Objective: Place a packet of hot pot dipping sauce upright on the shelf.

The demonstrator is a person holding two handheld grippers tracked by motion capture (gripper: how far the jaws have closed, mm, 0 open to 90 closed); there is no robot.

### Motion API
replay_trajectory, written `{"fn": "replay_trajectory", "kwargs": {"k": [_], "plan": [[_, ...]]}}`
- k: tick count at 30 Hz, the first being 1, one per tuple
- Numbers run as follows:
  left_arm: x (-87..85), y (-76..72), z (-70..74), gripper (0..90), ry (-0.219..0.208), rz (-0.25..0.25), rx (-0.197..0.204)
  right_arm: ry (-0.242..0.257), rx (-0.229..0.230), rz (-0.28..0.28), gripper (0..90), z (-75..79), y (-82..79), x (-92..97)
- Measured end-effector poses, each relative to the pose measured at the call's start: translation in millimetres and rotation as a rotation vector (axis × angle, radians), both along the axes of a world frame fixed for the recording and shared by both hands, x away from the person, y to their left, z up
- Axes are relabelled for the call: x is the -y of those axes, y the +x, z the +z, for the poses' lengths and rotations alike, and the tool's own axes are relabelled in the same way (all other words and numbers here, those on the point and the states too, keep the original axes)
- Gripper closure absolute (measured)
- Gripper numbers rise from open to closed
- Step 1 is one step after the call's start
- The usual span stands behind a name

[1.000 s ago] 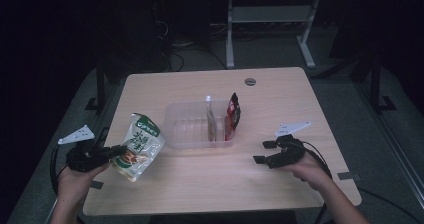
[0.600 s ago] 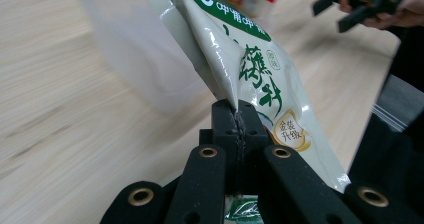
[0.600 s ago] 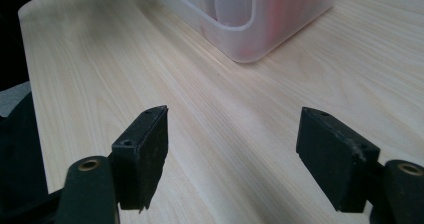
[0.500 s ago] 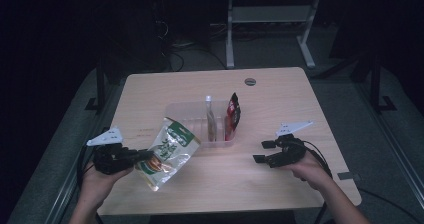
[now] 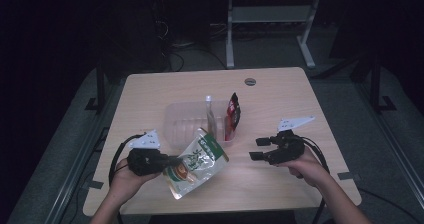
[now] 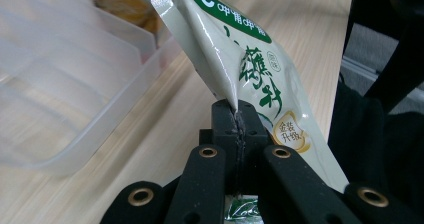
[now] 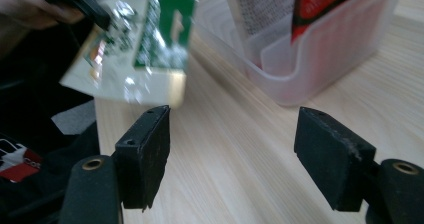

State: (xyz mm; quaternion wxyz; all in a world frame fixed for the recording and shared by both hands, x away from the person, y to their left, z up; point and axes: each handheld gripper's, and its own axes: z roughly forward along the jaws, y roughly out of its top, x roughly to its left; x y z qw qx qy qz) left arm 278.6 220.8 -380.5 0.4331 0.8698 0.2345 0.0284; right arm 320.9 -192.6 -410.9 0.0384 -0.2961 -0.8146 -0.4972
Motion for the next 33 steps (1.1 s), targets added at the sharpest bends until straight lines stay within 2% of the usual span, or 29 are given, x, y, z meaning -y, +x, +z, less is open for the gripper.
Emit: {"fn": "replay_trajectory", "kwargs": {"k": [3,7,12,19,25,33], "plan": [[6.7,3.4,-4.1,89.8,0.006,-0.027,-0.002,0.026,-0.007,0.021,29.8,0.9,1.3,-5.7],[16.3,7.0,-9.2,89.8,0.013,-0.071,0.004,0.037,-0.007,0.068,29.3,1.8,2.1,-19.2],[27.2,8.5,-9.9,89.8,-0.007,-0.111,0.016,0.036,-0.002,0.117,29.0,2.1,3.9,-38.2],[35.2,3.9,-10.4,89.8,-0.014,-0.153,0.046,0.042,-0.037,0.197,30.1,-6.3,8.5,-62.6],[34.3,3.0,-13.4,89.8,-0.021,-0.162,0.055,0.036,-0.064,0.250,40.7,-12.9,4.6,-70.2],[25.9,5.6,-16.6,89.7,-0.011,-0.135,0.066,0.087,-0.082,0.278,68.0,-12.4,5.1,-66.5]]}}
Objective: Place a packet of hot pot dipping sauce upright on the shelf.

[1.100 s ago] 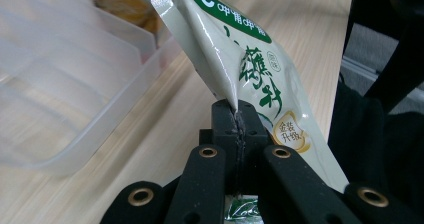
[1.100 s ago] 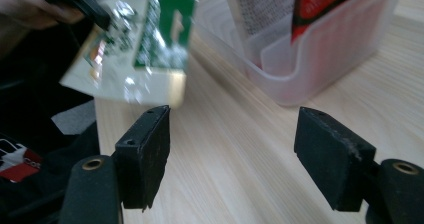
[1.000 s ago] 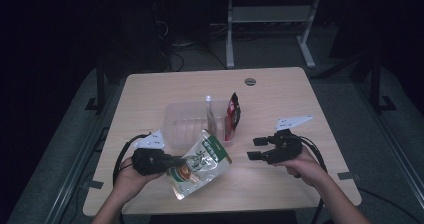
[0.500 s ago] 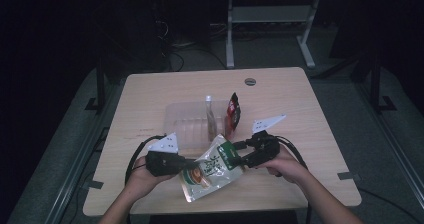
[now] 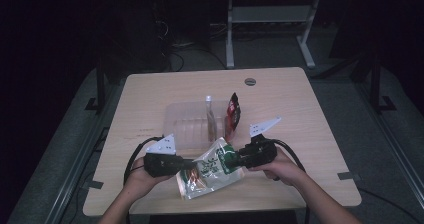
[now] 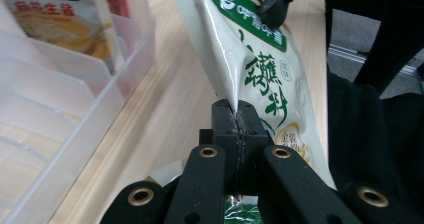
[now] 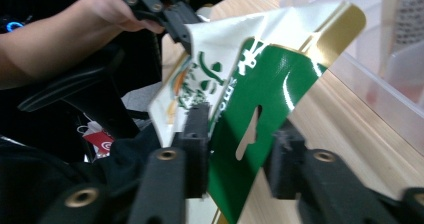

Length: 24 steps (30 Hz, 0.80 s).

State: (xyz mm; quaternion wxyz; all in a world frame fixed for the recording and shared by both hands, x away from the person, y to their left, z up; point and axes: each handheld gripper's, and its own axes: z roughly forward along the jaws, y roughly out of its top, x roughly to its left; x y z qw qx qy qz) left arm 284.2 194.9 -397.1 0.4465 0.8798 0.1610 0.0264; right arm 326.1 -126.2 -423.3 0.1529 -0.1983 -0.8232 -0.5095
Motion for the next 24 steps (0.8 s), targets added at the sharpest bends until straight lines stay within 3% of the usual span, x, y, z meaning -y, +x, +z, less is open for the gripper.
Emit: {"fn": "replay_trajectory", "kwargs": {"k": [13,20,24], "plan": [[2.5,1.5,-0.3,89.6,-0.004,0.003,0.028,0.006,0.016,0.027,89.3,1.1,-4.3,-4.7],[0.2,6.0,-6.3,88.0,-0.004,0.020,0.017,0.038,0.001,0.052,89.9,1.1,-5.5,-5.2],[-0.6,7.4,-7.0,83.5,-0.015,0.039,0.006,0.060,0.024,0.046,90.0,3.5,-6.2,-4.8]]}}
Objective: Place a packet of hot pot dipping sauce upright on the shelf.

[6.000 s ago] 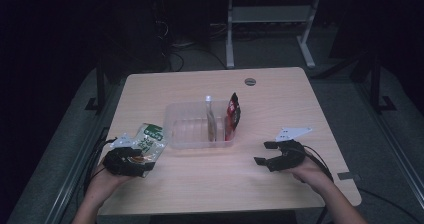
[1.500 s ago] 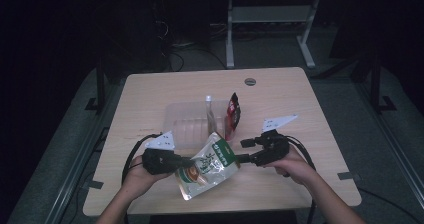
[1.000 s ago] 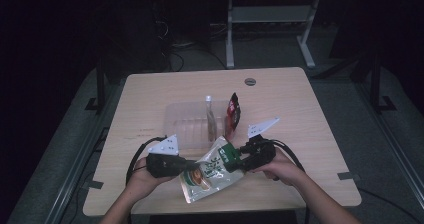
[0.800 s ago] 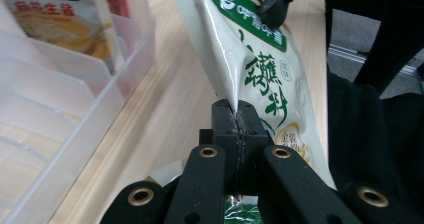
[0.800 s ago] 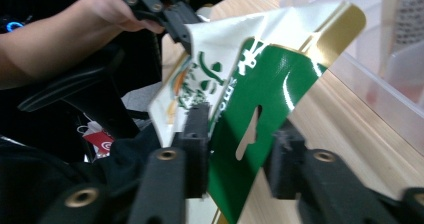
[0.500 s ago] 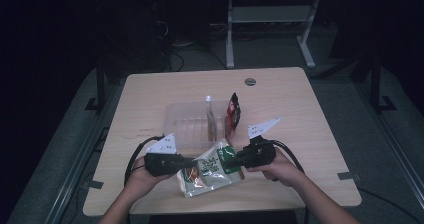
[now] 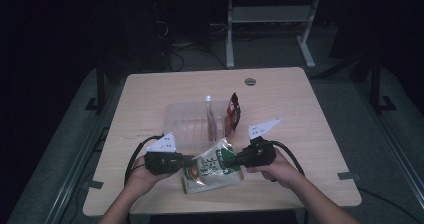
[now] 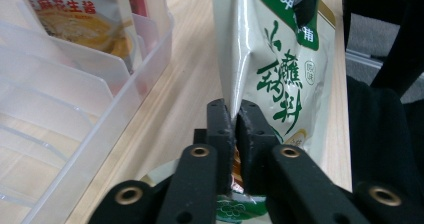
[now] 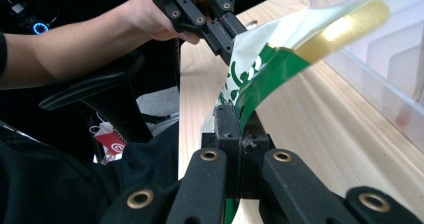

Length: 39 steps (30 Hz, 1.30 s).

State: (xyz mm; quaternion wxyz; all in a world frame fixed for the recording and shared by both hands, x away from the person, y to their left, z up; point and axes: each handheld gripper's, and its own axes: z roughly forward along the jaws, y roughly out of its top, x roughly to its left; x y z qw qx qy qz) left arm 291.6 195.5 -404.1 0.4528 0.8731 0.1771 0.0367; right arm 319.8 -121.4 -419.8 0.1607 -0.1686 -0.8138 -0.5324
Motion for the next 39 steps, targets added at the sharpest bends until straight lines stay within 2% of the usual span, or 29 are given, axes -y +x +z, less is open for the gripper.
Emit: {"fn": "replay_trajectory", "kwargs": {"k": [4,5,9,14,19,27,30,32,34,39], "plan": [[-2.9,2.1,0.1,69.0,-0.004,0.040,-0.008,0.012,0.011,0.000,90.0,2.4,-0.5,1.6],[-4.7,2.5,0.5,62.6,-0.008,0.055,-0.016,0.027,0.010,-0.011,90.0,3.3,-0.6,2.7],[-14.9,0.6,2.8,49.2,-0.015,0.082,-0.023,0.058,0.012,-0.023,90.0,7.4,-0.5,6.7],[-27.8,-5.0,2.1,39.8,-0.020,0.123,-0.044,0.095,0.024,-0.030,90.0,16.2,-1.0,10.5],[-37.6,-6.8,-2.7,28.0,-0.002,0.150,-0.080,0.106,0.067,-0.018,90.0,29.4,-5.7,6.0],[-49.5,-11.0,-10.1,16.8,0.017,0.190,-0.122,0.129,0.121,0.004,90.0,47.5,-4.6,-10.9],[-55.5,-15.0,-12.8,15.8,0.012,0.208,-0.134,0.131,0.131,0.009,90.0,53.5,-2.6,-18.8],[-59.7,-16.5,-13.8,15.8,0.013,0.214,-0.130,0.130,0.159,0.017,90.0,59.6,0.2,-28.8],[-63.9,-17.1,-15.0,15.8,0.008,0.222,-0.127,0.132,0.157,0.026,90.0,61.7,0.9,-32.2],[-65.9,-15.1,-18.3,15.8,-0.004,0.233,-0.144,0.125,0.185,0.042,90.0,73.1,7.0,-46.7]]}}
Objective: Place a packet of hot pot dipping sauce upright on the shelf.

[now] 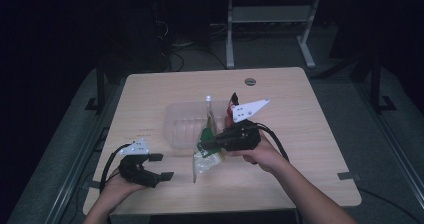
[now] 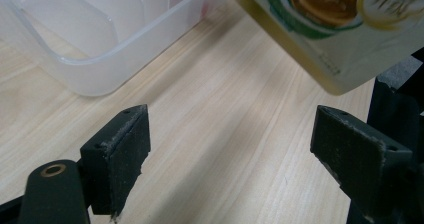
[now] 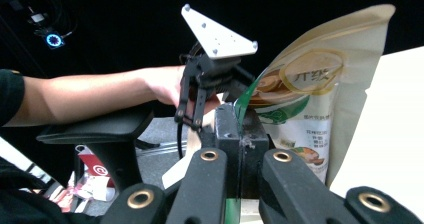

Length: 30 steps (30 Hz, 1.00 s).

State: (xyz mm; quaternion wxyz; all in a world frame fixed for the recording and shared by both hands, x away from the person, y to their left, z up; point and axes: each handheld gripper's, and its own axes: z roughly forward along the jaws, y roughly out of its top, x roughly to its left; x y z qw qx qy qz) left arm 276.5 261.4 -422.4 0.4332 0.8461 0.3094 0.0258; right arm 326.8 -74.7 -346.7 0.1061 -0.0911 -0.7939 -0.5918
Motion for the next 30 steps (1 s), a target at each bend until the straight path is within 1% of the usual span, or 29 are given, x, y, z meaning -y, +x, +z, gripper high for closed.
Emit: {"fn": "replay_trajectory", "kwargs": {"k": [2,3,4,6,9,10,12,13,15,17,22,25,29,30], "plan": [[-0.6,0.4,-0.3,15.8,0.010,-0.008,0.001,0.002,0.016,-0.003,90.0,4.7,3.9,-4.7],[-0.6,0.2,-0.3,15.8,0.011,-0.005,0.003,0.007,0.014,-0.004,90.0,6.3,5.1,-5.9],[-0.7,0.3,-0.3,15.8,0.012,-0.005,0.003,0.011,0.022,-0.005,90.0,8.5,8.0,-7.7],[-0.7,0.0,-0.5,15.8,0.008,0.002,-0.001,0.005,0.017,-0.011,90.0,12.3,10.9,-9.1],[-0.5,-0.1,-1.9,15.8,0.003,0.007,-0.007,0.010,0.026,-0.019,90.0,18.6,17.2,-11.8],[-1.1,1.0,-2.1,15.8,0.014,-0.003,0.002,0.011,0.024,-0.022,90.0,20.5,18.8,-12.8],[-0.3,0.5,-3.3,15.8,0.016,0.001,-0.010,0.007,0.034,-0.025,90.0,23.9,22.8,-14.4],[-0.1,0.8,-3.9,15.8,0.022,-0.002,-0.010,0.008,0.043,-0.025,90.0,25.2,25.2,-15.6],[-0.2,1.6,-4.5,15.8,0.033,-0.013,-0.004,0.006,0.046,-0.031,90.0,28.5,28.7,-17.5],[0.6,1.2,-5.7,15.8,0.033,-0.009,-0.012,0.008,0.051,-0.035,90.0,31.2,32.7,-19.5],[1.2,2.1,-7.5,15.8,0.041,-0.017,-0.014,0.013,0.053,-0.046,90.0,37.7,42.6,-24.5],[1.2,2.2,-7.8,15.8,0.045,-0.018,-0.017,0.007,0.054,-0.056,90.0,39.8,49.1,-28.8],[1.0,2.5,-7.8,15.8,0.045,-0.019,-0.017,-0.019,0.057,-0.070,90.0,40.4,59.6,-34.5],[0.7,3.0,-7.9,15.8,0.047,-0.022,-0.013,-0.025,0.050,-0.072,90.0,40.3,61.9,-35.8]]}}
